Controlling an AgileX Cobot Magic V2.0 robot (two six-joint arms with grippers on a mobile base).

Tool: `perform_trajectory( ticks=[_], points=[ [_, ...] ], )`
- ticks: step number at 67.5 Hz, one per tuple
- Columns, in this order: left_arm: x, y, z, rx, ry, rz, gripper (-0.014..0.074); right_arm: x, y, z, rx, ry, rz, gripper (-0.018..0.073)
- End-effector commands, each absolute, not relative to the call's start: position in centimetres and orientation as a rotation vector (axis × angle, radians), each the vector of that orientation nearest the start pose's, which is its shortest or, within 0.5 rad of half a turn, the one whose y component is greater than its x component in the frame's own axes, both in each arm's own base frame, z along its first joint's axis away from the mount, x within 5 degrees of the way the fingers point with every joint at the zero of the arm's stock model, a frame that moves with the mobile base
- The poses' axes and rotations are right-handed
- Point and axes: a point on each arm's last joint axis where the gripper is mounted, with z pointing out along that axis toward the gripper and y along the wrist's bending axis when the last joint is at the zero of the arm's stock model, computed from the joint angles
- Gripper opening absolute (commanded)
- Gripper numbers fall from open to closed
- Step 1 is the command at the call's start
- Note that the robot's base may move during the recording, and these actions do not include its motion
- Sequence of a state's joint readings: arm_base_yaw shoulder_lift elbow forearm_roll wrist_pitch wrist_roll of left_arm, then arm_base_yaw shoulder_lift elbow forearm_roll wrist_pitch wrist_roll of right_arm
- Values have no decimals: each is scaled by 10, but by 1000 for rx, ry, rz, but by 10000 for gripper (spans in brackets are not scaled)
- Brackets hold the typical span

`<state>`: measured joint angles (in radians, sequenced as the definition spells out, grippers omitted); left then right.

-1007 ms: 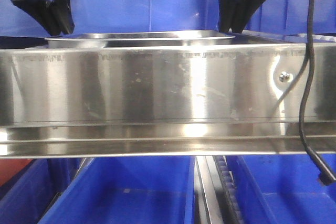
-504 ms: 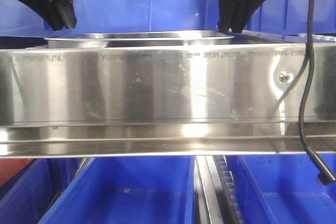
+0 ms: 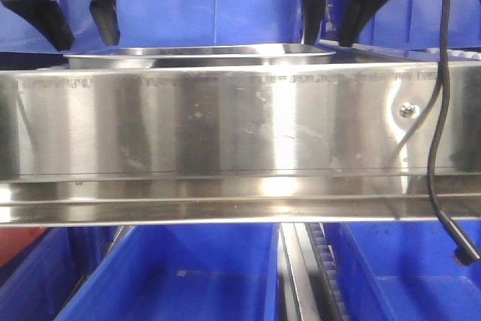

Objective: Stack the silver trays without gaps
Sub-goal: 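Lower both grippers onto the near corners of the silver tray, then close both grippers on the tray rim and lift it off the shelf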

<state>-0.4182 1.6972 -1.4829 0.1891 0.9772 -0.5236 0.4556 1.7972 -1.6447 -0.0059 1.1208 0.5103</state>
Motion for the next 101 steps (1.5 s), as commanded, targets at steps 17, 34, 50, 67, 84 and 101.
perform_trajectory(
  ticks=[17, 34, 50, 67, 84, 101],
  points=[
    [346, -141, 301, -45, 2652, -71, 240, 357, 178, 296, 84, 2798, 286, 127],
    [350, -144, 291, -49, 2676, -78, 239, 360, 180, 292, 85, 2793, 293, 127],
    [352, -145, 283, -53, 2715, -58, 230, 363, 182, 283, 92, 2827, 282, 127],
    [351, -145, 282, -56, 2717, -65, 151, 363, 182, 283, 92, 2822, 284, 127],
    [351, -146, 283, -57, 2716, -70, -15, 363, 182, 284, 92, 2821, 286, 34],
    [345, -150, 304, -66, 2699, -76, -10, 360, 180, 318, 83, 2737, 325, -17]
  ],
)
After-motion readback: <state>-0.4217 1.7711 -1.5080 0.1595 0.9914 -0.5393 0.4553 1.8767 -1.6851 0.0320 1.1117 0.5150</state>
